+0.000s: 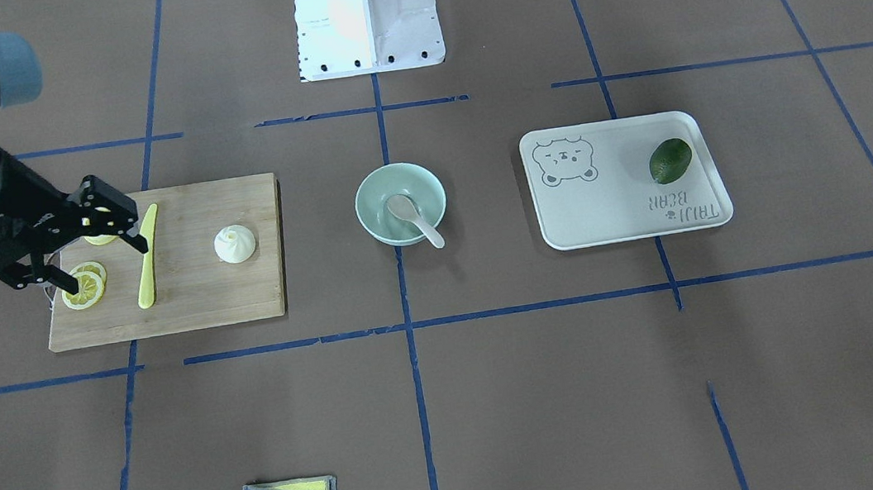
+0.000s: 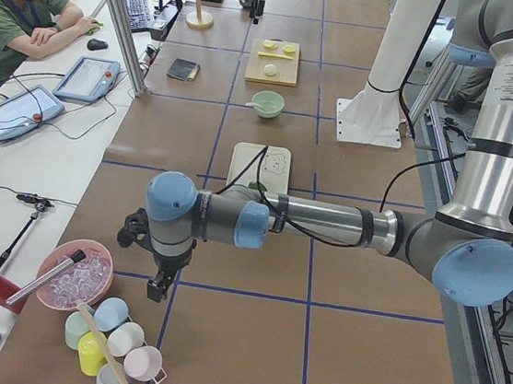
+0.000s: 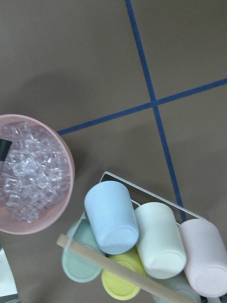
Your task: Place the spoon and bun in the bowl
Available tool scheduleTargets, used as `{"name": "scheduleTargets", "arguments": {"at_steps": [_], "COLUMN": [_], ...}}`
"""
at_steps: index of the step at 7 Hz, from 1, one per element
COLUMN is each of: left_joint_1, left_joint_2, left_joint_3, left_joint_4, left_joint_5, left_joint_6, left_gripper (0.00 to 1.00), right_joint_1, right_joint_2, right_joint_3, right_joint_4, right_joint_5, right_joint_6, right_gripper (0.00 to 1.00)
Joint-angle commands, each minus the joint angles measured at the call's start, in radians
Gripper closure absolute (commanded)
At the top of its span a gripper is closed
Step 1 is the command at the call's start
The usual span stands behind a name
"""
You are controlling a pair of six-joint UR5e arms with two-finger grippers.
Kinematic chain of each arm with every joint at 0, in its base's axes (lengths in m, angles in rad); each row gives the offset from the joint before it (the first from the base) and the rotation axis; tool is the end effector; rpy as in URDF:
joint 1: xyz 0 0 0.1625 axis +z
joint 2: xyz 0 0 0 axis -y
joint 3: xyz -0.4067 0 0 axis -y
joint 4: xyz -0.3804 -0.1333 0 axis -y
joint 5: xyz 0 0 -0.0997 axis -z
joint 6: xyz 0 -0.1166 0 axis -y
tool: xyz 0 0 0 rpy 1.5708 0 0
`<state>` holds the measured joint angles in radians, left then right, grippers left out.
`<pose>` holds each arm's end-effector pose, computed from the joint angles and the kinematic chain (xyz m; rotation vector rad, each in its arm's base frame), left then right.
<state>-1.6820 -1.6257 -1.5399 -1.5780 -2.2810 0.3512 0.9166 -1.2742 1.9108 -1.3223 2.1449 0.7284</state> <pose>-0.1130 -0.4955 0.6447 0.1923 0.6861 0.2409 -0.2875 -0.4899 0.3101 0.3206 -0.9597 -0.1861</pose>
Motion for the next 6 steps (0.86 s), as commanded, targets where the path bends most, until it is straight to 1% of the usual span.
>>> {"name": "scheduleTargets", "arguments": {"at_steps": [1, 2, 3, 4, 5, 6], "left_joint_1": [-0.005, -0.001, 0.002, 0.002, 0.004, 0.002], "left_joint_2": [0.072, 0.069, 0.070, 0.070, 0.069, 0.069], "left_joint_3": [-0.059, -0.062, -0.060, -0.060, -0.062, -0.062], "left_joint_4": [0.001, -0.013, -0.043, -0.048, -0.050, -0.050], "left_joint_5": [0.003, -0.005, -0.005, -0.006, -0.006, -0.006], "left_joint_6": [0.038, 0.040, 0.043, 0.046, 0.048, 0.049], "left_gripper": [0.00, 0.00, 0.00, 0.00, 0.00, 0.00], "right_joint_1": [-0.178, -0.252, -0.307, -0.329, -0.335, -0.337], "right_joint_2": [0.013, 0.015, 0.016, 0.018, 0.021, 0.039], "right_joint_3": [0.053, 0.051, 0.039, 0.010, -0.018, -0.059], "right_joint_4": [-0.081, -0.080, -0.080, -0.080, -0.078, -0.078], "right_joint_5": [-0.196, -0.289, -0.342, -0.387, -0.393, -0.395], "right_joint_6": [0.083, 0.103, 0.115, 0.115, 0.115, 0.114], "right_gripper": [0.00, 0.00, 0.07, 0.08, 0.12, 0.20]}}
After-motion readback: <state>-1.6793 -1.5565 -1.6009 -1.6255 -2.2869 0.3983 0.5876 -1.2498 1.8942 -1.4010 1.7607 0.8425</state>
